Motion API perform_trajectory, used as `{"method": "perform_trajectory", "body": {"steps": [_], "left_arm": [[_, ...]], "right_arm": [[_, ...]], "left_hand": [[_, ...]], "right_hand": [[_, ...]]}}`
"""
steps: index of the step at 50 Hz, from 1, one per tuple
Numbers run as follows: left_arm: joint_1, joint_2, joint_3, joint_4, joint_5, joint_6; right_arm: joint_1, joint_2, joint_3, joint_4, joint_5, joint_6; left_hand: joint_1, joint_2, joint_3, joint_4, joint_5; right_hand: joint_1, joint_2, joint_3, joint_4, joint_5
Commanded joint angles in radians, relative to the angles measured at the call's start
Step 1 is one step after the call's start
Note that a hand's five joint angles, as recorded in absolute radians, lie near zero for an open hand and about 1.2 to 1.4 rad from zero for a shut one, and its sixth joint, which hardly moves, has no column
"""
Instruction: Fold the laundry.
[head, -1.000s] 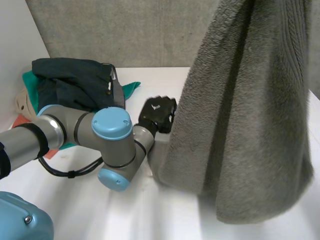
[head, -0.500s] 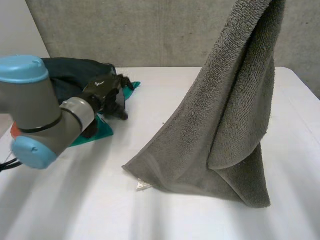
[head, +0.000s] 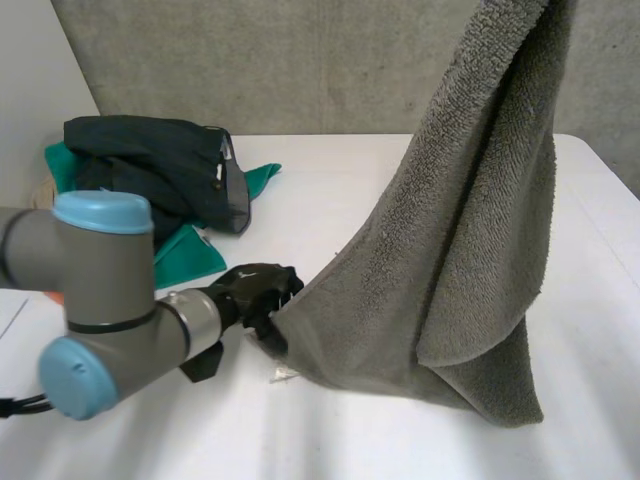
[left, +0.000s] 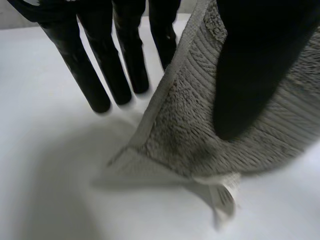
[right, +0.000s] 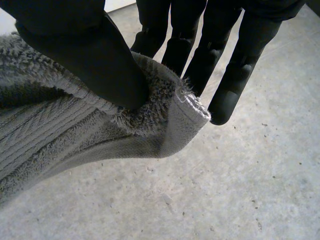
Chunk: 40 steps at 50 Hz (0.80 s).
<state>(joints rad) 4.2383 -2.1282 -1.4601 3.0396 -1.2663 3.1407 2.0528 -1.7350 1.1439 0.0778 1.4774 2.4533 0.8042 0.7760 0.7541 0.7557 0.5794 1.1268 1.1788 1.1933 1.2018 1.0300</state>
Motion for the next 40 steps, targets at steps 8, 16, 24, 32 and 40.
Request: {"method": "perform_trajectory", "body": {"steps": [8,16,24,32,40], "left_arm": [[0.041,0.196,0.049,-0.015,-0.255,0.031],[0.195,0.556,0.006,-0.013,-0.237,0.209],[0.209,0.665,0.021,-0.025,-0.236,0.312],[0.190,0.352,0.081,-0.047,-0.245,0.527],[0.129,-0.036,0.522,0.106,-0.297,0.639]], "right_arm": [[-0.118,-0.003,0.016,0.077,0.000,-0.011],[-0.371,0.015,0.017,0.224,-0.045,-0.017],[-0.592,0.162,0.049,0.440,-0.183,-0.095],[-0.568,0.362,0.066,0.490,-0.143,-0.226],[-0.424,0.589,-0.113,0.203,0.023,-0.155]], "left_hand": [[0.592,0.620,0.642,0.641,0.642],[0.592,0.620,0.642,0.641,0.642],[0.592,0.620,0.642,0.641,0.642],[0.592,0.620,0.642,0.641,0.642],[0.592,0.620,0.642,0.641,0.642]], "right_hand": [[0.269,0.217,0.203,0.194,0.192],[0.269,0.217,0.203,0.194,0.192],[0.269,0.217,0.203,0.194,0.192],[0.269,0.217,0.203,0.194,0.192],[0.269,0.217,0.203,0.194,0.192]]}}
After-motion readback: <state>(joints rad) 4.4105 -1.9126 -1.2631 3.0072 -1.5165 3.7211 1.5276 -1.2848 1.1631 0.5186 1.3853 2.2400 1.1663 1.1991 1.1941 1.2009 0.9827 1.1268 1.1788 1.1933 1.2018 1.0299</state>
